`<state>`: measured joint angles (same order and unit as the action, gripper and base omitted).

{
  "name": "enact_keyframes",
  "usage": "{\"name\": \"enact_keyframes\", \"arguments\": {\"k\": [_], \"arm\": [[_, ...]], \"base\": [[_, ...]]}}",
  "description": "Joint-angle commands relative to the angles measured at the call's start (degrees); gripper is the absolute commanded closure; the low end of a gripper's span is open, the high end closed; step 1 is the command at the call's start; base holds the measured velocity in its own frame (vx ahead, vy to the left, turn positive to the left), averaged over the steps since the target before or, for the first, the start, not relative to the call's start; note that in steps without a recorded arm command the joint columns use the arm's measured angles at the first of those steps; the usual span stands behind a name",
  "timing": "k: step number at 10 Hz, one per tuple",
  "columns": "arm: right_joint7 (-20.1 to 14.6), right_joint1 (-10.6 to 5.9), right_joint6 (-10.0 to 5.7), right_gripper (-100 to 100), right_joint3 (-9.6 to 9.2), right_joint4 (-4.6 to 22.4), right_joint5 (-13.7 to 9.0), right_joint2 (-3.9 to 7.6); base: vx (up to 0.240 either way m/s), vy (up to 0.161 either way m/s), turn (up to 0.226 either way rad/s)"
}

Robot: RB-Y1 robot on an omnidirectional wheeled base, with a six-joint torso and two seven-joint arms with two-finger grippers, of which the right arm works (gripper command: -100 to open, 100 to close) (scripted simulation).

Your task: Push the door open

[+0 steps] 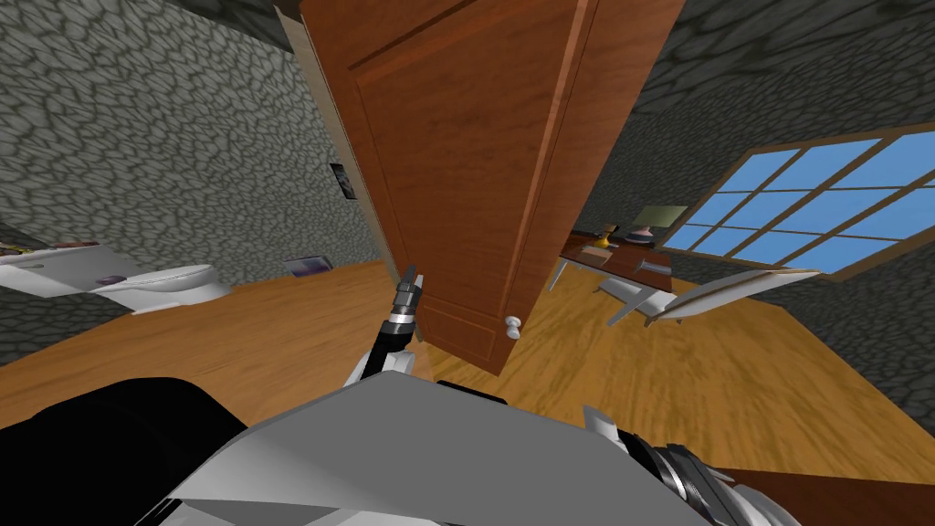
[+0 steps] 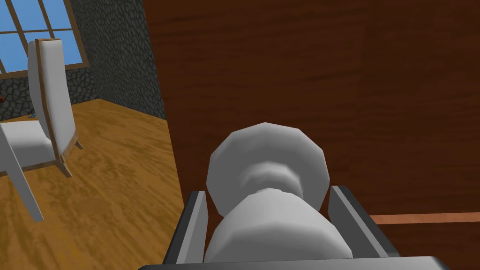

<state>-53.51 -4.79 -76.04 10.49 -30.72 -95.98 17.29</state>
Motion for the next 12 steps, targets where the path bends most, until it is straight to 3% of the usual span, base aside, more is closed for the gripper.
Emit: {"name": "enact_keyframes", "arguments": {"k": [1, 2, 4, 5, 7, 9, 10, 12], "arm": [[-0.3, -0.48, -0.92, 100, 0.56, 1.63, -0.41, 0.08], [0.34, -1.1, -2.24, 100, 1.84, 2.4, -1.66, -0.22], [0.34, -1.1, -2.24, 100, 1.84, 2.4, -1.66, -0.22], [1.11, -1.85, -3.81, 100, 3.37, 3.32, -3.16, -0.59], [1.89, -2.6, -5.41, 100, 4.92, 4.26, -4.68, -0.96], [2.24, -2.94, -6.13, 100, 5.63, 4.69, -5.37, -1.13], [1.59, -3.25, -5.74, 100, 5.18, 5.28, -4.92, -0.97], [1.62, -3.2, -7.83, 100, 7.08, 6.22, -7.71, -0.52]], "base": [[-0.005, -0.069, 0.056], [0.007, -0.124, 0.114], [0.0, -0.11, 0.022], [0.021, -0.162, 0.128], [-0.001, -0.218, 0.127], [-0.012, -0.14, 0.035], [-0.01, -0.067, 0.018], [-0.018, -0.23, 0.099]]}}
